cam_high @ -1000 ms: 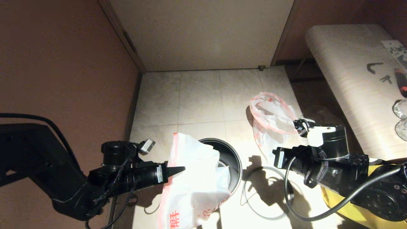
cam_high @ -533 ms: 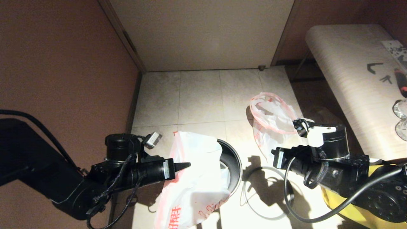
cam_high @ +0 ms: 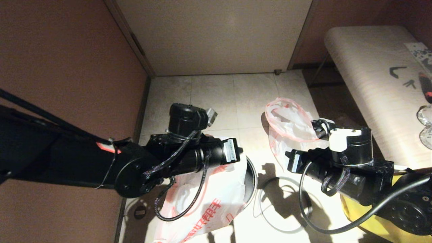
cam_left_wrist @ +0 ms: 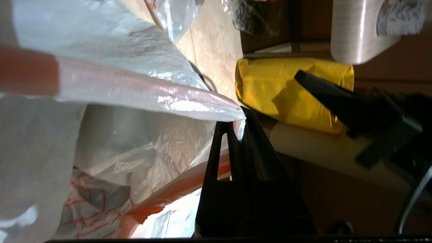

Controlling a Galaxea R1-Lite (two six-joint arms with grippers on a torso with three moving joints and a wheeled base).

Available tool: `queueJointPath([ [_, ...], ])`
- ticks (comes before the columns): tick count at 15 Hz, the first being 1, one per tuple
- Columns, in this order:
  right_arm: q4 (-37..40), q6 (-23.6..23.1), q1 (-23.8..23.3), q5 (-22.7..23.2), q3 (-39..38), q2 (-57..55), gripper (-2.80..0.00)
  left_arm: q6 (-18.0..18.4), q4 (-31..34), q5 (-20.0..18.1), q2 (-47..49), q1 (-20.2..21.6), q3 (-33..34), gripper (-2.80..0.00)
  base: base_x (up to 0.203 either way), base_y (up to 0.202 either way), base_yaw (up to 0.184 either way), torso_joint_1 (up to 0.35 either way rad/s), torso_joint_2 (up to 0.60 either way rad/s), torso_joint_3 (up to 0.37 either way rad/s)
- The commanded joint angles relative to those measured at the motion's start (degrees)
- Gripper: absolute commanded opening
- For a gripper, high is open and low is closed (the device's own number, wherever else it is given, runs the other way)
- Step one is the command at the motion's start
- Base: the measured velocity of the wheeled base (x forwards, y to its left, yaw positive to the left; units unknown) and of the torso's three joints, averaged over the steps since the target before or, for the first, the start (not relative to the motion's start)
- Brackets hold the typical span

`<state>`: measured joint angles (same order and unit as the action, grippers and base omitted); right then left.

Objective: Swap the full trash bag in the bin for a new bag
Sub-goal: Put the new garbage bag on the trash can

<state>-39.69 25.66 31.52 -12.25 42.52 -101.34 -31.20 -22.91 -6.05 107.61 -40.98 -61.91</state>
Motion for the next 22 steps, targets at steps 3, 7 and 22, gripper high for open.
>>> queueJointPath([
  [3, -3.89, 0.35, -2.26, 0.29, 0.72, 1.32, -2.8, -1.89, 8.73, 2.76, 9.05, -4.17, -15.5, -2.8, 0.0, 0.0, 0.0, 0.0, 0.0, 0.0],
  [7, -4.06, 3.9, -1.14, 0.7, 2.57, -0.46, -2.8, -3.57, 16.69, 3.39, 14.46, -7.57, -26.77, -2.8, 0.0, 0.0, 0.0, 0.0, 0.0, 0.0],
  [22, -2.96, 9.03, -4.65, 4.25, -2.35, 8.36, -2.8, -1.73, 34.0, 11.04, 17.46, -9.69, -41.87, 0.0, 0.0, 0.0, 0.0, 0.0, 0.0, 0.0],
])
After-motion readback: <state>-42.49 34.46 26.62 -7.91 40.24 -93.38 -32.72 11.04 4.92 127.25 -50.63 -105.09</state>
